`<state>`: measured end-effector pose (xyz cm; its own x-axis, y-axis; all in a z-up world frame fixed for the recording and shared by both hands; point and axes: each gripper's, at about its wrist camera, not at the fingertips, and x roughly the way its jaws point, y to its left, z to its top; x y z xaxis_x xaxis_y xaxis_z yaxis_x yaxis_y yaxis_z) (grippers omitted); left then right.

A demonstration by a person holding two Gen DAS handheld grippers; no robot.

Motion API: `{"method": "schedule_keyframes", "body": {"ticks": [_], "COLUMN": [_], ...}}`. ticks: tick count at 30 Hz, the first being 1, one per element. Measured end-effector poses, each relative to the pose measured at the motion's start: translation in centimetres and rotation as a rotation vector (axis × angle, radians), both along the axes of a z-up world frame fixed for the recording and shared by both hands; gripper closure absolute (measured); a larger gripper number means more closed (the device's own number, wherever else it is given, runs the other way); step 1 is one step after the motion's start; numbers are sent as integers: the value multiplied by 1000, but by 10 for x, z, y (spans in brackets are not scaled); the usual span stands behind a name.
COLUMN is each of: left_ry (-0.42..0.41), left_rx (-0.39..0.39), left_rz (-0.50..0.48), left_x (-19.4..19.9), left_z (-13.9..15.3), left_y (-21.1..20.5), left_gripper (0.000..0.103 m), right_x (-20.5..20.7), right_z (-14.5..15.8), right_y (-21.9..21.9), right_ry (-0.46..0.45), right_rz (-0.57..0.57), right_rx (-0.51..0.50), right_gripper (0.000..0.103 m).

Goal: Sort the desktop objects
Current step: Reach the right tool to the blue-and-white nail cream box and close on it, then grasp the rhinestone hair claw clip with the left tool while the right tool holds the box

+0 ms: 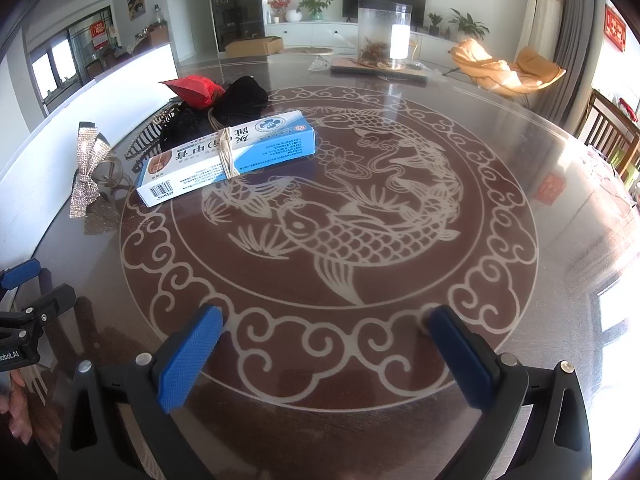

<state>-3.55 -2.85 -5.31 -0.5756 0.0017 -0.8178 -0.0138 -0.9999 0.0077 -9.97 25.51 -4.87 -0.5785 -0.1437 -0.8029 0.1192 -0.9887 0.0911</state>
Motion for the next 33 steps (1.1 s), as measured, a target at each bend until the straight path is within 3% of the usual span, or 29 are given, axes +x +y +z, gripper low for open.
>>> {"method": "schedule_keyframes", "body": {"ticks": [2, 6, 8, 10, 11, 15, 17, 19, 21, 24, 29, 33], "left_ry": [2, 3, 3, 3, 3, 4, 3, 3, 3, 6, 121, 87], "left_rx": [2, 2, 2, 3, 3, 2, 2, 2, 1, -8, -99, -18], "left_rz": [5, 4, 3, 2, 0, -2, -1, 1, 1, 6, -41, -45], "left_x": [1, 2, 3, 3, 1, -1, -3, -3, -2, -1, -34, -88], "left_z": [0, 0, 0, 0, -1, -1, -2, -2, -3, -2, 26, 33], "left_y": [0, -1, -2, -2, -1, 3, 5, 5, 5, 5, 19, 16], "left_gripper": [0, 0, 0, 0, 0, 0, 0, 0, 0, 0, 0, 0], "right_x": [-19, -70, -96, -112, -113, -103, -92, -82, -74, -64, -57, -57], "right_z": [9, 25, 19, 9, 8, -4, -2, 3, 5, 6, 5, 5], "right_y": [-3, -41, -67, -91, -95, -103, -98, -84, -64, -49, -48, -47], "right_ry": [-13, 8, -25, -48, -10, 6, 24, 49, 57, 56, 59, 59], "right_rz": [8, -32, -47, -64, -56, -34, 4, 19, 21, 45, 62, 62], "right_rx": [-140, -179, -146, -42, -53, 79, 96, 98, 88, 75, 86, 88], "right_gripper": [0, 0, 0, 0, 0, 1, 15, 50, 60, 61, 61, 61]}}
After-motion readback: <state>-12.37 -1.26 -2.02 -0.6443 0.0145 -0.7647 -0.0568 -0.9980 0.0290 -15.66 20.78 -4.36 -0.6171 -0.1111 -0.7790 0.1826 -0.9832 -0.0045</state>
